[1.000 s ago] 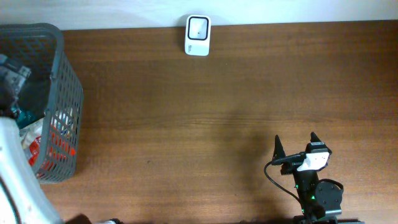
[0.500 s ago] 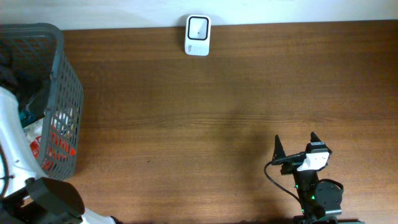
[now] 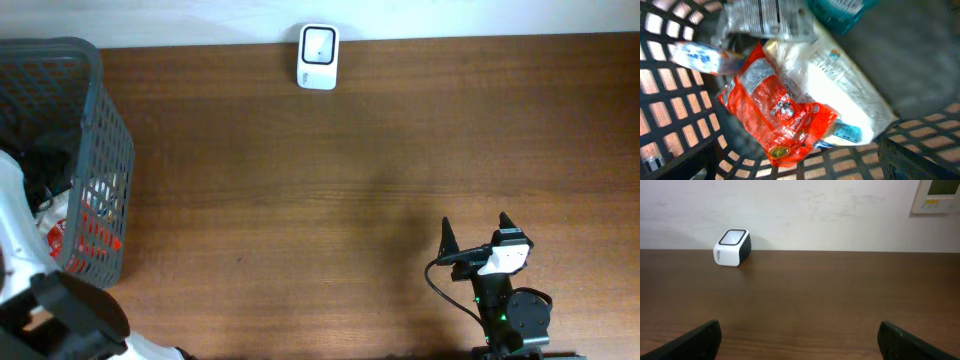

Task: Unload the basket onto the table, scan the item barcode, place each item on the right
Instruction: 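Grasp the red snack bag in the basket with the left gripper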

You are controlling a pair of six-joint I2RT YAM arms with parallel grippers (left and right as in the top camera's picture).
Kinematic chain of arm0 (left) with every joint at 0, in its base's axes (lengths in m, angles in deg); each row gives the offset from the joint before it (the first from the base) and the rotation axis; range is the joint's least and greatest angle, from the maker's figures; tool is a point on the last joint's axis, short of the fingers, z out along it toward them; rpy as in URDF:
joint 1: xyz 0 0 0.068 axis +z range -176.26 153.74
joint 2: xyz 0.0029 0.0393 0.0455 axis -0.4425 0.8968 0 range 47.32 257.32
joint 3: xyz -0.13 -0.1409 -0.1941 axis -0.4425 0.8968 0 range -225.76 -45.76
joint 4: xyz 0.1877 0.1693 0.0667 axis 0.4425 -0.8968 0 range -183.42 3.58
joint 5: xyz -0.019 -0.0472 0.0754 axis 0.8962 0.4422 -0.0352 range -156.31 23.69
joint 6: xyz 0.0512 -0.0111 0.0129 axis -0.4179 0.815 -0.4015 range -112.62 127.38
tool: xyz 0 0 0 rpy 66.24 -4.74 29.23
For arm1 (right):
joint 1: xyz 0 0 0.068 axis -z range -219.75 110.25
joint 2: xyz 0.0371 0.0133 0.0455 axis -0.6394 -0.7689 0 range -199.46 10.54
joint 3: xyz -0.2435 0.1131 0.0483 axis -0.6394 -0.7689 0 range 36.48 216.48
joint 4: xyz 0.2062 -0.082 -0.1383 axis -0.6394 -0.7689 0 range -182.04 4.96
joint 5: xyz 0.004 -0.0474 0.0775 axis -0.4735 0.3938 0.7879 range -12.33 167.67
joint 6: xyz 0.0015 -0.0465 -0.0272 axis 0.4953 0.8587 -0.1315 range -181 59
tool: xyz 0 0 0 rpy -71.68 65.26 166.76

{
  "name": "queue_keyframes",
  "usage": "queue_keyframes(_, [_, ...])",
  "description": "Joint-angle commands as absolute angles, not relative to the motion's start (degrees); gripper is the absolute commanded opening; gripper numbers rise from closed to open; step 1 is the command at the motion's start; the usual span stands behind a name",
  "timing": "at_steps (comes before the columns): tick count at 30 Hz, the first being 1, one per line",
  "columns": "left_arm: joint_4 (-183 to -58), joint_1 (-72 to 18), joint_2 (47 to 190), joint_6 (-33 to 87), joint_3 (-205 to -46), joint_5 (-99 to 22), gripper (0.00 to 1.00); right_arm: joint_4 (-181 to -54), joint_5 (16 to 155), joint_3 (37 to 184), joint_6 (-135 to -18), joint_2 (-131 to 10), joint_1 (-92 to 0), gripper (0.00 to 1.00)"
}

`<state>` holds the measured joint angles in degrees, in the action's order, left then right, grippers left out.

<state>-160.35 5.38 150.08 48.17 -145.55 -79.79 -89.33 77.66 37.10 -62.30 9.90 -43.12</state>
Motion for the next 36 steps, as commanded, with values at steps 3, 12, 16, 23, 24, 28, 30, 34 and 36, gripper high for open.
queue_keyframes(3, [-159.52, 5.75, 156.57, 48.94, -143.3, -79.77, 0.98, -89.75, 76.96, 36.8, -62.32, 10.18, -43.5, 0.99])
queue_keyframes(12, [-160.42, 6.25, 161.16, 48.94, -143.23, -81.78, 0.98, -89.75, 76.98, 36.8, -62.32, 10.18, -43.5, 0.99])
queue_keyframes(16, [-160.22, 6.19, 161.21, 48.96, -143.16, -81.8, 0.98, -89.75, 76.98, 36.8, -62.32, 10.18, -43.5, 0.99])
queue_keyframes(23, [-156.94, 6.16, 161.21, 48.94, -142.25, -82.63, 0.93, -89.75, 76.96, 36.8, -62.32, 10.18, -43.5, 0.99])
queue_keyframes(24, [-156.48, 6.16, 161.34, 48.96, -142.03, -82.63, 0.91, -89.75, 76.98, 36.8, -62.32, 10.18, -43.5, 0.99])
queue_keyframes(28, [-155.89, 6.16, 162.15, 48.94, -142.01, -82.39, 0.76, -89.75, 76.98, 36.8, -62.32, 10.18, -43.5, 0.99])
queue_keyframes(30, [-155.89, 6.16, 162.56, 48.94, -142.01, -82.17, 0.65, -89.75, 76.98, 36.8, -62.32, 10.18, -43.5, 0.99])
queue_keyframes(34, [-156.09, 6.05, 163.9, 48.94, -141.39, -82.19, 0.64, -89.75, 76.98, 36.8, -62.32, 10.18, -43.5, 0.99])
queue_keyframes(36, [-156.07, 6.05, 164.55, 48.94, -140.41, -82.21, 0.67, -89.75, 76.96, 36.8, -62.32, 10.18, -43.5, 0.98])
